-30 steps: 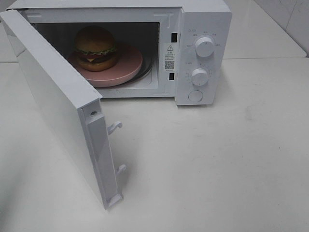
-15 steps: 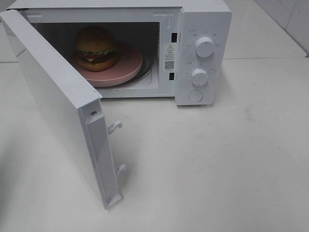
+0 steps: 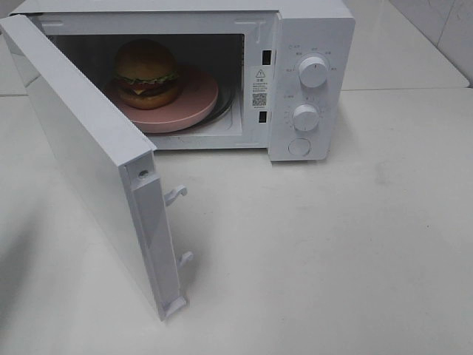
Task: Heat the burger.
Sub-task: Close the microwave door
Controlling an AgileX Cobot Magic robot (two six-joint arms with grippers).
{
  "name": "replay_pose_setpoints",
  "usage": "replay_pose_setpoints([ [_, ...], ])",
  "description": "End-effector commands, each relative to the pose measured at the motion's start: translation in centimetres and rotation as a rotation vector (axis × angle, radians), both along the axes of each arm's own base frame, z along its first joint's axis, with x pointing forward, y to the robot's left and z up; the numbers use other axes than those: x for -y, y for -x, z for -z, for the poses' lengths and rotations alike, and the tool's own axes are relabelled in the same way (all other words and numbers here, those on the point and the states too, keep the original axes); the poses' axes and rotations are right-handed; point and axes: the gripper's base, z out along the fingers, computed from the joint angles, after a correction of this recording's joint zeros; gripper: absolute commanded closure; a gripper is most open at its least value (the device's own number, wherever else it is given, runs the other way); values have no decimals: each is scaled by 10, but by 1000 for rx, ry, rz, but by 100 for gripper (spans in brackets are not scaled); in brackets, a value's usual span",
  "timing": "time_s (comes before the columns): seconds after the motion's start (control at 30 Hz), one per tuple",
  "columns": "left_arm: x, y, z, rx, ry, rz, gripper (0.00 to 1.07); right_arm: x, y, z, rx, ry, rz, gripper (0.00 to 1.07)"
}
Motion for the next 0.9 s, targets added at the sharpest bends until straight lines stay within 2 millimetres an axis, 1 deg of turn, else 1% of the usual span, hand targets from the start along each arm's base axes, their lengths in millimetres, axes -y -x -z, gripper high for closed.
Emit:
replay_pose_setpoints([
  [0.03,13,-10,2,11,23,140,107,0,4,0,37,4,-3,32],
  [0.1,16,-11,3,19,27,167,107,0,4,0,37,4,-3,32],
  [0.17,23,-18,6,23,72,247,107,0,4,0,37,4,-3,32],
  [0.27,24,-19,7,25,79,257,107,0,4,0,37,4,-3,32],
  [0.33,34,-24,10,4,83,308,107,0,4,0,37,4,-3,32],
  [0.37,34,-24,10,4,83,308,107,0,4,0,37,4,-3,32],
  [0.43,52,-29,14,-11,52,376,107,0,4,0,37,4,-3,32],
  [0.53,56,-31,16,-15,56,378,107,0,4,0,37,4,-3,32],
  [0.6,71,-34,21,-25,83,379,107,0,4,0,37,4,-3,32],
  [0.67,73,-35,21,-16,86,374,107,0,4,0,37,4,-3,32],
  [0.7,80,-36,24,-10,72,370,107,0,4,0,37,4,-3,32],
  [0.8,83,-37,26,-16,60,362,107,0,4,0,37,4,-3,32],
  [0.87,97,-40,33,-30,54,323,107,0,4,0,37,4,-3,32],
  [0.9,97,-40,33,-30,54,323,107,0,4,0,37,4,-3,32],
])
